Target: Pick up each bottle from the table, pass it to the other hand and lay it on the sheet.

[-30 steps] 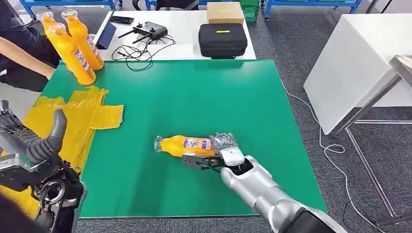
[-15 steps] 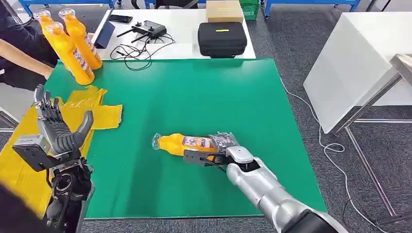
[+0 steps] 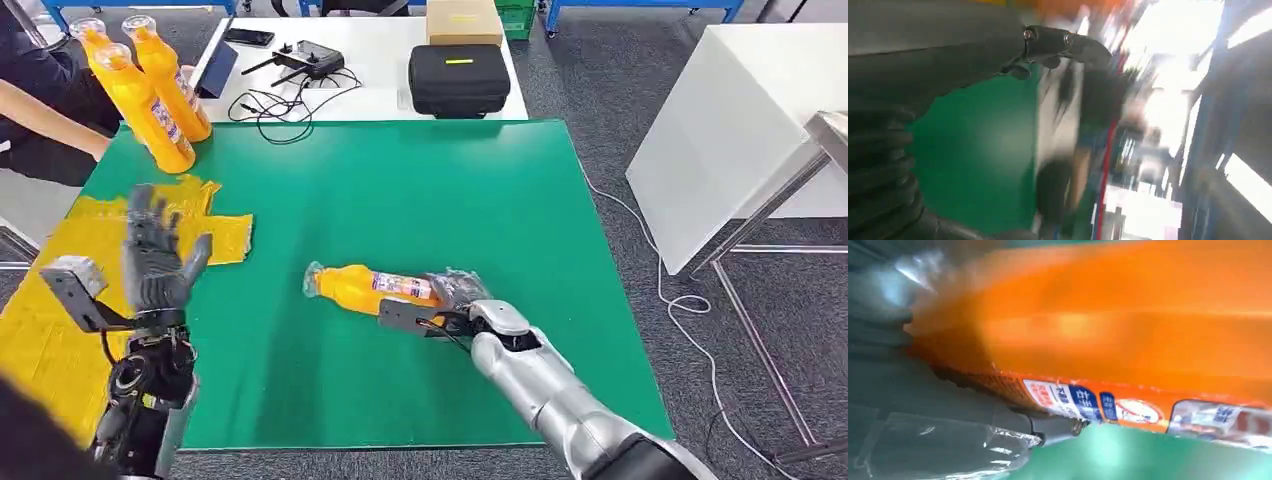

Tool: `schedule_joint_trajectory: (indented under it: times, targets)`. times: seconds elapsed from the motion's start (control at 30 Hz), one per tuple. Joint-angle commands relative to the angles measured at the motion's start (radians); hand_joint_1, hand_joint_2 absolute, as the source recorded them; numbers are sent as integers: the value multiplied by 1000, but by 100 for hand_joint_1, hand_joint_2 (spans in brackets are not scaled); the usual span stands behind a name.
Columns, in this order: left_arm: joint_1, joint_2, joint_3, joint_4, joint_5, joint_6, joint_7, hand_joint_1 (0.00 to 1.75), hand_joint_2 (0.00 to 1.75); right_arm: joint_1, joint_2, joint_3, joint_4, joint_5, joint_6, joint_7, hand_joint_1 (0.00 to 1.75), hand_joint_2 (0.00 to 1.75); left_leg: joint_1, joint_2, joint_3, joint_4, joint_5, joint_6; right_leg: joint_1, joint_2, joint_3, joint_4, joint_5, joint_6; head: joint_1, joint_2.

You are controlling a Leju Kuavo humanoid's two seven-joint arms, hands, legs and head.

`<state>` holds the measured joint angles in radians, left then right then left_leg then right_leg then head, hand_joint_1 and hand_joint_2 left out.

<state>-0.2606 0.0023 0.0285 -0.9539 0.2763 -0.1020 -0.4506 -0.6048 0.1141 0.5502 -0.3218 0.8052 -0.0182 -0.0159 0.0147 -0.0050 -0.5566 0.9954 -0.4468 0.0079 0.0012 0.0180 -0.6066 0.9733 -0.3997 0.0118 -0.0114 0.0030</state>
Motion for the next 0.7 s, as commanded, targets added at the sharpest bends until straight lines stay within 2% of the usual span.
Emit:
schedule_joint_trajectory:
  times: [0.03,0.1,0.17,0.23,0.3,0.37,0.53,0.63,0.7]
  targets:
    - [-22,-7,82,274,91,-206,-1,0,175,59,11,-156,-414,54,-237,-30,175,175,-1,2,-1,-1,1,0,-1,1,-2,0,0,1,0,0]
    - [-9,-19,73,258,100,-222,11,0,175,78,30,-149,-482,58,-235,-33,175,175,0,3,3,-2,-1,0,0,1,1,-1,-2,0,0,0]
    - [-4,-30,65,244,120,-234,22,0,175,69,49,-142,-491,58,-263,-38,175,175,-1,1,-1,-1,0,0,-1,0,-3,1,-1,0,0,0]
    - [0,-39,53,227,138,-227,31,0,175,48,68,-136,-468,40,-308,-59,175,175,0,1,-2,0,0,0,0,0,-5,1,-2,0,0,0]
    - [5,-51,46,189,168,-248,61,0,175,-17,127,-106,-367,68,-411,-62,175,175,0,1,-4,0,-1,0,0,0,-6,2,-2,1,0,0]
    - [1,-48,32,176,177,-263,73,0,175,-47,165,-85,-307,71,-445,-60,175,175,0,2,-8,0,0,0,0,1,-10,1,-1,0,0,0]
    - [-12,-52,12,157,188,-275,95,0,175,-93,229,-55,-229,66,-441,-44,175,175,0,1,-7,0,0,-1,0,0,-9,1,-1,0,0,0]
    - [-11,-58,-12,135,190,-272,111,0,175,-116,235,47,-209,36,-429,9,175,175,0,1,-7,0,0,-1,0,0,-9,1,-1,0,0,0]
    - [-13,-61,-14,133,189,-268,111,0,175,-115,235,62,-211,27,-434,14,175,175,0,1,-5,0,-1,-1,0,-1,-7,2,-2,0,0,0]
